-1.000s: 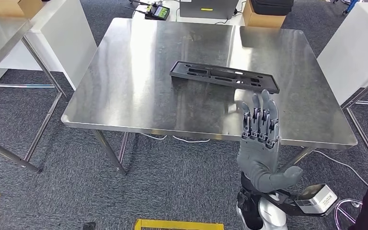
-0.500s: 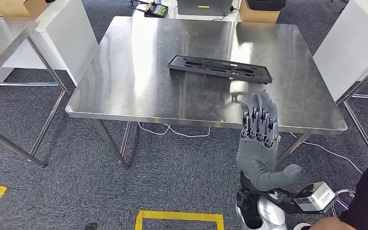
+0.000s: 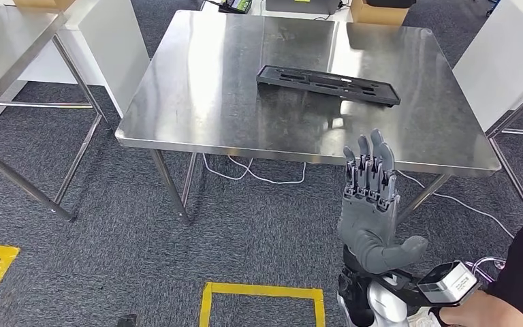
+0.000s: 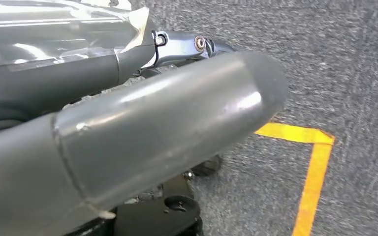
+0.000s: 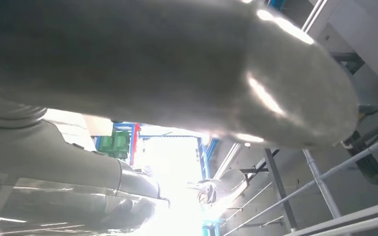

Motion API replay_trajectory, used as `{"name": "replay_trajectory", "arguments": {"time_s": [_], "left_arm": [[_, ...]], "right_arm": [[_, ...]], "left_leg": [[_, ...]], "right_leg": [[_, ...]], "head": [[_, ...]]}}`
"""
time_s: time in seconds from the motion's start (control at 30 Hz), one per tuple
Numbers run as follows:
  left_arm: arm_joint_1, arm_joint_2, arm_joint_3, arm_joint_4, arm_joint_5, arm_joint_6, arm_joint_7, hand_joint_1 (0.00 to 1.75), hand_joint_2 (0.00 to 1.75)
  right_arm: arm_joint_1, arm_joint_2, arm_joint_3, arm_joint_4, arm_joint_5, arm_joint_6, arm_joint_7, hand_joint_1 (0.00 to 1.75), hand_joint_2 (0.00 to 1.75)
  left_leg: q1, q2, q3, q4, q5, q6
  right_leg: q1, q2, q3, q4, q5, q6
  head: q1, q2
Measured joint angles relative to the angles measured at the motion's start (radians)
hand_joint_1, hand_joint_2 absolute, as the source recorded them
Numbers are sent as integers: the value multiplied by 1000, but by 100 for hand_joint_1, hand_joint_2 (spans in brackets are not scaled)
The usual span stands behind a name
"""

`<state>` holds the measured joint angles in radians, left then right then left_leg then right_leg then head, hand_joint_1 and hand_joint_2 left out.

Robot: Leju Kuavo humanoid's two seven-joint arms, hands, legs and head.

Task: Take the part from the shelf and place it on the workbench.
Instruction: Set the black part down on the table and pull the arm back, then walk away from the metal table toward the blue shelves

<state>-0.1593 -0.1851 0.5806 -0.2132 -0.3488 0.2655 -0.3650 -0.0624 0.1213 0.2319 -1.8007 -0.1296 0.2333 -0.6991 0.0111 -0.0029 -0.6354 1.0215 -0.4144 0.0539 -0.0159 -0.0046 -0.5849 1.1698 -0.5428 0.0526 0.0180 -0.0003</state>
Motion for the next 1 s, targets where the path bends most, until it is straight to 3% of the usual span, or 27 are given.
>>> {"name": "replay_trajectory", "arguments": {"time_s": [0.07,0.1,0.13,0.2,0.27,0.37,0.4,0.43,0.53,0.57,0.63,0.73,0.8,0.87,0.9,0.93,0.97,1.0], "left_arm": [[0,0,0,0,0,0,0,0,0],[0,-1,0,0,-1,0,0,0,0],[0,-1,0,0,-1,0,0,0,0],[1,-1,0,0,-1,1,1,0,0],[2,0,0,0,-1,3,1,0,0],[3,1,0,0,-1,7,1,0,0],[3,1,0,0,-1,7,1,0,0],[3,1,0,0,-1,8,1,0,0],[1,0,0,0,-1,8,0,0,0],[1,0,0,0,-1,8,0,0,0],[0,1,0,0,-1,8,-1,0,0],[-1,1,0,0,0,8,-4,0,0],[0,0,0,0,0,8,-4,0,0],[1,0,0,0,0,8,-5,0,0],[1,0,0,0,0,8,-5,0,0],[1,0,0,0,0,8,-5,0,0],[2,0,0,0,0,8,-5,0,0],[2,-1,0,0,1,9,-5,0,0]], "right_arm": [[-4,0,0,1,1,0,0,0,0],[-5,0,0,2,2,-1,0,0,0],[-6,-1,0,4,2,-2,0,0,0],[-5,-2,-1,11,1,-5,0,0,0],[-5,-4,-1,22,1,-9,0,0,0],[-5,-6,-1,35,-1,-15,0,0,0],[-5,-6,0,39,-2,-16,0,0,0],[-5,-6,0,42,-2,-17,0,0,0],[-5,-6,0,46,-2,-17,0,0,0],[-6,-6,0,47,-3,-17,0,0,0],[-7,-6,0,47,-6,-19,1,0,0],[-5,-7,0,48,-15,-24,1,0,0],[-2,-8,-1,48,-24,-30,0,0,0],[4,-11,-2,49,-33,-42,1,0,0],[7,-13,-4,49,-37,-55,8,0,0],[10,-14,-8,50,-41,-80,22,0,0],[11,-14,-14,53,-44,-122,48,0,0],[10,-12,-22,58,-46,-174,82,0,0]], "left_leg": [[-3,-1,-11,0,16,-10],[-3,-1,-13,-1,23,-16],[-3,0,-15,-2,29,-22],[0,0,-21,2,35,-33],[5,0,-37,34,-7,-40],[12,0,-72,163,-114,-52],[12,0,-74,195,-124,-57],[14,0,-59,196,-115,-60],[14,-2,17,98,-84,-61],[10,-4,26,81,-82,-57],[-1,-5,23,75,-75,-42],[0,-3,13,52,-50,-11],[3,1,0,36,-25,4],[2,2,-23,34,-7,8],[2,2,-36,34,2,7],[2,2,-48,35,11,5],[2,2,-60,35,20,2],[3,1,-70,35,29,-2]], "right_leg": [[9,1,93,-136,14,-6],[14,1,113,-174,12,-13],[20,2,115,-187,11,-19],[16,1,101,-185,22,-34],[9,-2,91,-184,37,-54],[15,-8,65,-169,53,-70],[17,-9,52,-159,57,-70],[18,-9,36,-146,59,-70],[14,-10,-5,-114,64,-62],[13,-9,-13,-109,66,-58],[15,-8,-18,-109,73,-45],[17,-6,-31,-104,73,-26],[17,-3,-61,-39,17,-31],[13,0,-95,74,-57,-37],[12,0,-101,115,-77,-35],[10,0,-91,127,-82,-29],[7,0,-62,103,-72,-20],[5,0,-17,45,-53,-12]], "head": [[-1,0],[0,0],[0,0],[1,0],[-2,0],[-4,0],[-5,0],[-5,0],[-6,0],[-8,0],[-12,0],[-12,0],[-10,0],[-8,0],[-8,0],[-8,0],[-8,0],[-8,0]]}}
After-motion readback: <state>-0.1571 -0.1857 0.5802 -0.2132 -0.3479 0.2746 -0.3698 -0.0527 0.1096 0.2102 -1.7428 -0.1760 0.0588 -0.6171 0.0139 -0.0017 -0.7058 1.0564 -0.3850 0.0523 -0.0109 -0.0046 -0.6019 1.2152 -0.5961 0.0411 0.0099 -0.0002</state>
